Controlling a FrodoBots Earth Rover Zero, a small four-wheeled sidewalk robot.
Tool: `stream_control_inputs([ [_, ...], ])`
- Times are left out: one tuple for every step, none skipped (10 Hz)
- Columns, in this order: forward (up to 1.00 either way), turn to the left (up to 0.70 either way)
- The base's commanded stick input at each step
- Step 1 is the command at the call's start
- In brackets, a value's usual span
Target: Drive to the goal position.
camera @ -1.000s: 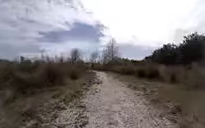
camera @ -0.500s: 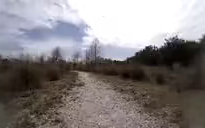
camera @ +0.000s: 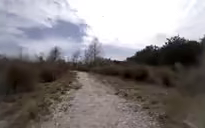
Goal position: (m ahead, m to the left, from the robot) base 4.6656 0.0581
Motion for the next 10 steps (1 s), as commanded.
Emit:
stream_control_inputs([
  [0.70,0.11],
  [0.70,0.28],
  [0.70,0.31],
  [0.70,0.24],
  [0.70,0.17],
  [0.70,0.10],
  [0.70,0.03],
  [0.70,0.00],
  [0.70,0.00],
  [0.70,0.00],
])
